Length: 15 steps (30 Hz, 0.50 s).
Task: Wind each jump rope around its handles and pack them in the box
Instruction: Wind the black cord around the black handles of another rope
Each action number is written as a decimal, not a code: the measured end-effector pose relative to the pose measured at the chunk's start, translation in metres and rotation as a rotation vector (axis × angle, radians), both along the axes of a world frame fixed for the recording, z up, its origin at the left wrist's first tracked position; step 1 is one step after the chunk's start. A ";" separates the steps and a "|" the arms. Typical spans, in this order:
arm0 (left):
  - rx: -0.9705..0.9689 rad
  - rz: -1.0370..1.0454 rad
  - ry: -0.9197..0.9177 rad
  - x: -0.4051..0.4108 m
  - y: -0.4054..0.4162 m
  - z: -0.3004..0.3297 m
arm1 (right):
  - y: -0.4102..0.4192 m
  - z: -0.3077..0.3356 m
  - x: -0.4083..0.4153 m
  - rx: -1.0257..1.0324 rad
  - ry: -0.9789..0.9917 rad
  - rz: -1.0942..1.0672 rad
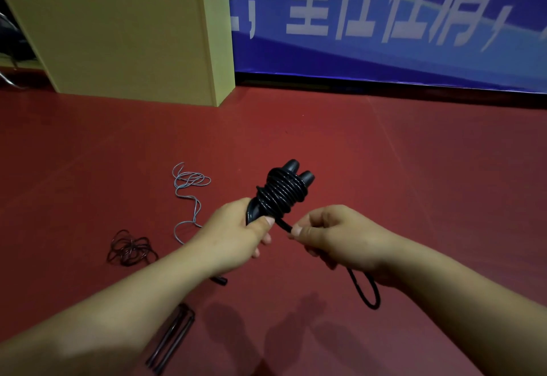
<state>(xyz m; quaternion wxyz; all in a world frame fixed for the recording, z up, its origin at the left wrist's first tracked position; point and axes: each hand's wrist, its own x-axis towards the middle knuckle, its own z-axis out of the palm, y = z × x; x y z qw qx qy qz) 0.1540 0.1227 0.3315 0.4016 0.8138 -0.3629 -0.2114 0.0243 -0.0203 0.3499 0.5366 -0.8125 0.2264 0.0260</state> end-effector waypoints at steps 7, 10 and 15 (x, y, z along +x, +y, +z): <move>-0.212 0.032 0.417 -0.006 0.000 0.010 | -0.006 0.000 -0.001 -0.066 0.004 -0.061; -0.214 0.050 0.400 -0.005 0.000 0.011 | -0.005 0.002 -0.001 -0.049 -0.018 -0.071; 0.017 0.031 -0.088 0.001 0.000 0.000 | 0.001 0.005 -0.002 -0.079 -0.014 -0.040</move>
